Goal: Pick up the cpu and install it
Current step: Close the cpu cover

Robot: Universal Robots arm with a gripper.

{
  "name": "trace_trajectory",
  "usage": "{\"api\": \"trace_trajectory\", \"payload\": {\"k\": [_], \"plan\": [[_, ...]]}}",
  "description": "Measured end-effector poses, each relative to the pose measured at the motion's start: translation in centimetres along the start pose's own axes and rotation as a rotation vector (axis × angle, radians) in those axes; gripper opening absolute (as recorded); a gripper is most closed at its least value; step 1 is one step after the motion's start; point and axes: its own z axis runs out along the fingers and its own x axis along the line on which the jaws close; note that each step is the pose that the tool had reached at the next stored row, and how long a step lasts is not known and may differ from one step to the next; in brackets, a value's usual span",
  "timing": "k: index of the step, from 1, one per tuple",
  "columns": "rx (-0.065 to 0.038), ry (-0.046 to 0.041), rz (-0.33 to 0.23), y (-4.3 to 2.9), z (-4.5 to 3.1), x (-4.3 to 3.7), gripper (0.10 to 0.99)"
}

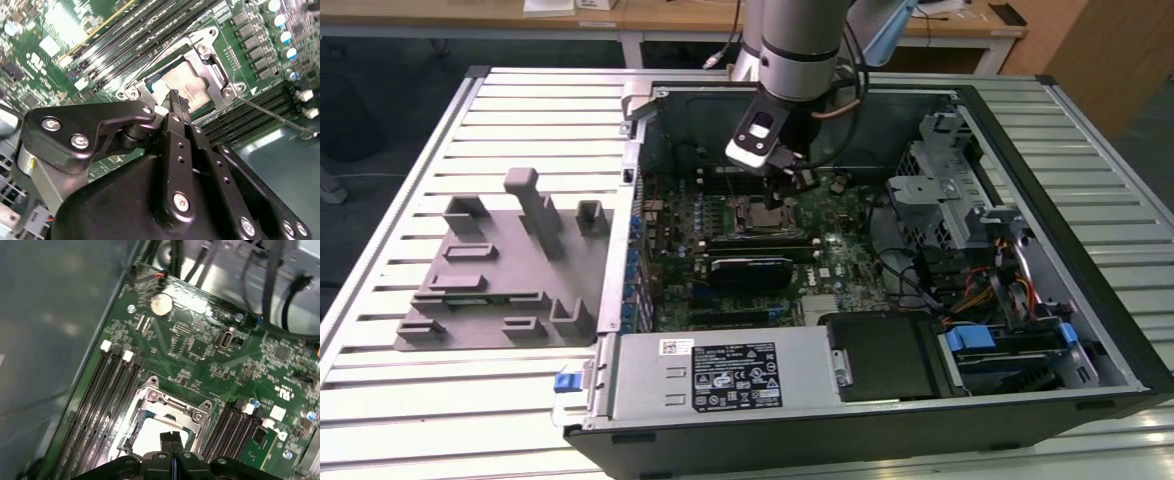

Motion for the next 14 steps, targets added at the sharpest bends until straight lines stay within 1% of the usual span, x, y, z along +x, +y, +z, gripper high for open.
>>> {"api": "trace_trajectory", "payload": {"k": [14], "plan": [[-0.004,-0.0073,-0.254,0.0,0.02,0.0,0.106]]}}
